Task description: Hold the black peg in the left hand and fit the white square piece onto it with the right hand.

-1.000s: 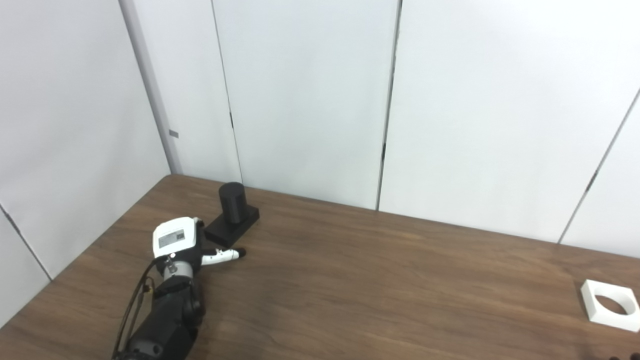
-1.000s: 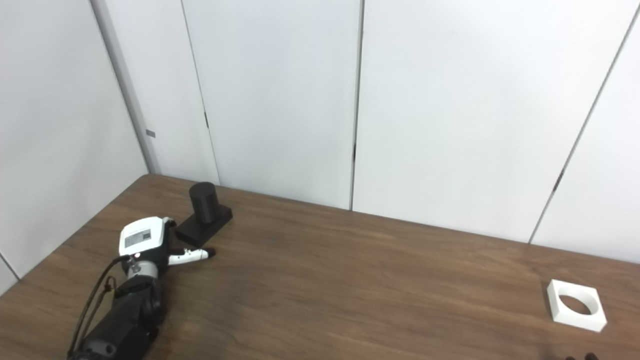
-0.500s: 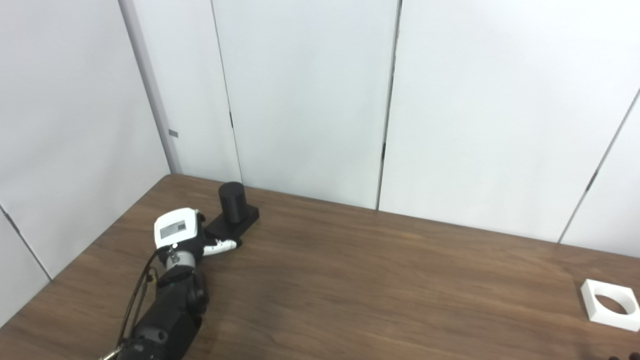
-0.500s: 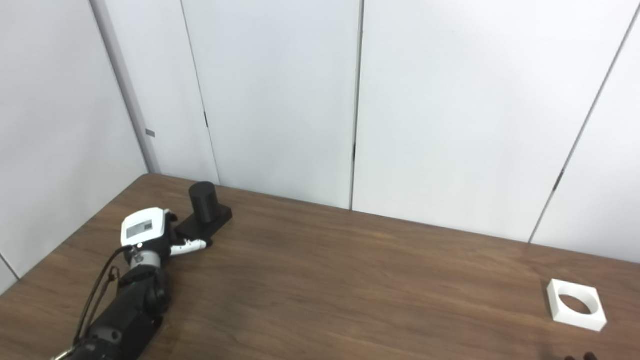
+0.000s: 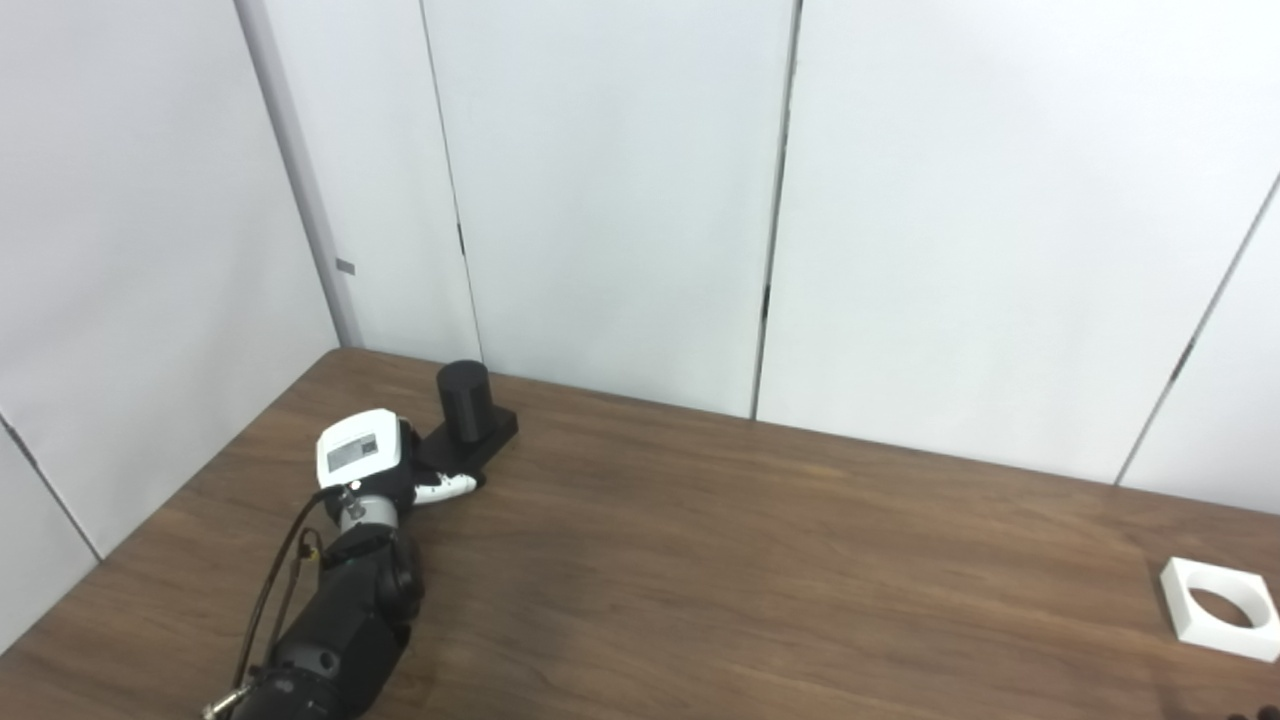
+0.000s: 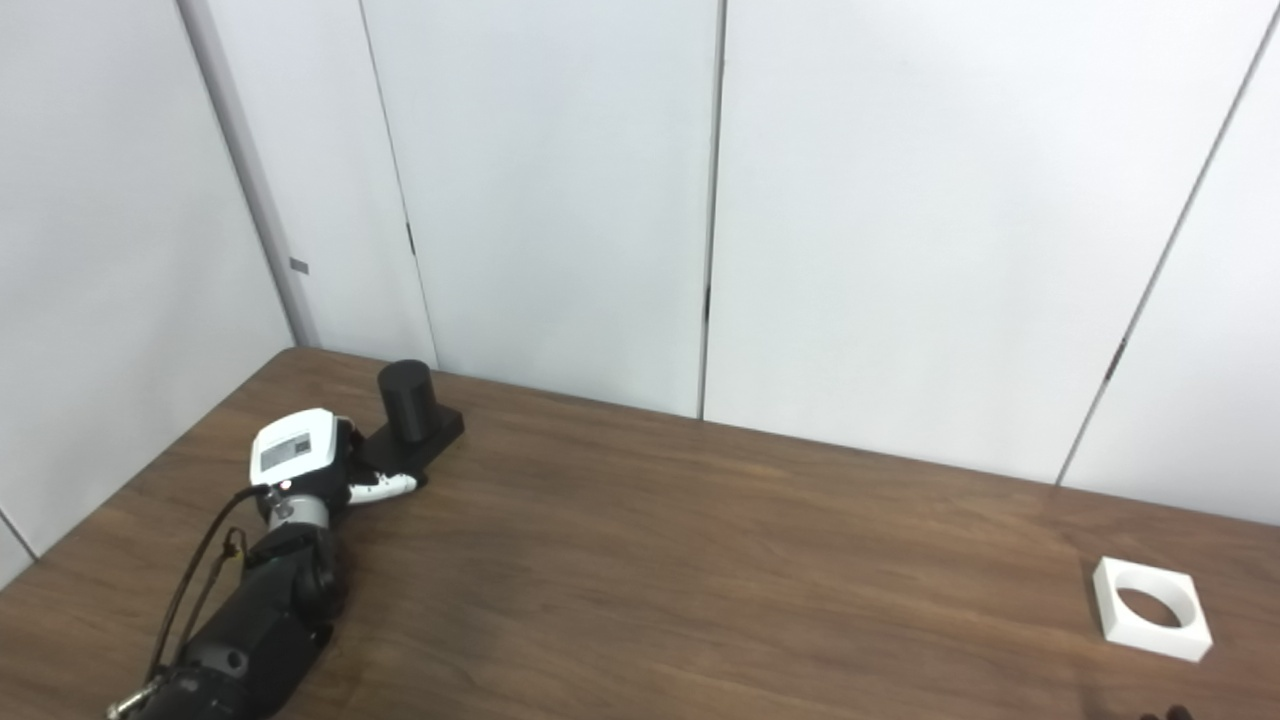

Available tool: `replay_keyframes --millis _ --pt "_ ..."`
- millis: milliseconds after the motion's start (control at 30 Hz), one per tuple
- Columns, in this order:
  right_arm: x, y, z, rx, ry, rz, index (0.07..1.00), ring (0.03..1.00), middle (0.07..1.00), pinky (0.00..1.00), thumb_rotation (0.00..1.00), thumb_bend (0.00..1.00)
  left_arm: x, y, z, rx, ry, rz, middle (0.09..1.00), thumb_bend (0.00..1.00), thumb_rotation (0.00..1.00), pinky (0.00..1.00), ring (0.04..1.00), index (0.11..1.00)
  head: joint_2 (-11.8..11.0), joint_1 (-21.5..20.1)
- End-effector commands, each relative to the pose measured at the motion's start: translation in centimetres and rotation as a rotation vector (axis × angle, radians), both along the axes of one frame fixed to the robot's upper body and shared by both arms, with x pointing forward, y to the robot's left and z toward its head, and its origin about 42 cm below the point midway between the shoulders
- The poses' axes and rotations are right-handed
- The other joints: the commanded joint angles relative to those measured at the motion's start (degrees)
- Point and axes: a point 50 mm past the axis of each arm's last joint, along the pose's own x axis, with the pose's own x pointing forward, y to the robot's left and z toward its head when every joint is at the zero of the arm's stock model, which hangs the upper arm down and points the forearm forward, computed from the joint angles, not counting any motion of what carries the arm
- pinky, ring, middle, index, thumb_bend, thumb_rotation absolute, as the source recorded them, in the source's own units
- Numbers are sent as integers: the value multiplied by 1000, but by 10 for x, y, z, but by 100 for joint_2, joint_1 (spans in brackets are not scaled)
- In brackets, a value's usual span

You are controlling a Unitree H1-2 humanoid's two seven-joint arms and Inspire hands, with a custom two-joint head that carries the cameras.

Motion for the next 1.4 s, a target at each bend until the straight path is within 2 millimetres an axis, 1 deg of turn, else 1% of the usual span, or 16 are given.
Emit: replay_keyframes --millis 0,33,67,133,233,300,633,767,833,933,1000,1267,1367 --pt "-2 8 1 33 -8 26 1000 1000 995 1000 1000 699 13 6 27 29 -96 -19 764 726 284 845 817 555 6 5" --pt "-1 9 2 41 -9 24 1000 1000 996 1000 1000 698 13 6 26 27 -102 -25 760 626 187 856 816 523 6 5" --pt "0 10 3 51 -11 23 1000 1000 997 1000 1000 699 13 6 26 23 -114 -30 755 575 136 866 815 507 6 5" --pt "0 11 4 67 -12 17 1000 1000 997 1000 1000 696 12 6 26 14 -135 -37 743 535 87 890 807 491 6 5" --pt "0 11 4 57 -5 12 1000 1000 1000 1000 1000 702 12 6 26 -15 -171 -45 734 527 67 926 810 484 6 5" --pt "0 11 5 50 -4 12 1000 1000 1000 1000 1000 704 12 5 26 -14 -181 -48 726 526 59 932 808 481 6 5" --pt "1 12 4 56 -3 9 1000 1000 1000 1000 1000 688 12 5 27 -21 -208 -59 705 524 50 909 797 482 36 -30" --pt "1 11 3 63 -2 12 1000 1000 1000 1000 1000 690 8 3 28 -73 -235 -75 690 524 49 891 782 482 65 -79" --pt "1 12 3 62 0 5 1000 1000 999 1000 1000 696 5 -2 29 -100 -247 -90 690 524 50 886 778 483 65 -79" --pt "1 12 3 70 1 9 1000 1000 1000 1000 1000 686 -1 -16 34 -160 -239 -130 707 521 50 926 803 485 93 -126" --pt "1 13 4 69 3 9 1000 1000 1000 1000 1000 675 -6 -26 38 -208 -233 -157 717 519 50 930 812 485 111 -153" --pt "0 16 6 74 11 6 1000 1000 1000 1000 1000 689 -28 -64 57 -302 -203 -297 715 515 52 829 784 487 174 -274" --pt "1 17 7 75 14 1 1000 1000 1000 1000 1000 656 -40 -78 62 -353 -201 -359 720 513 51 781 777 486 200 -342"
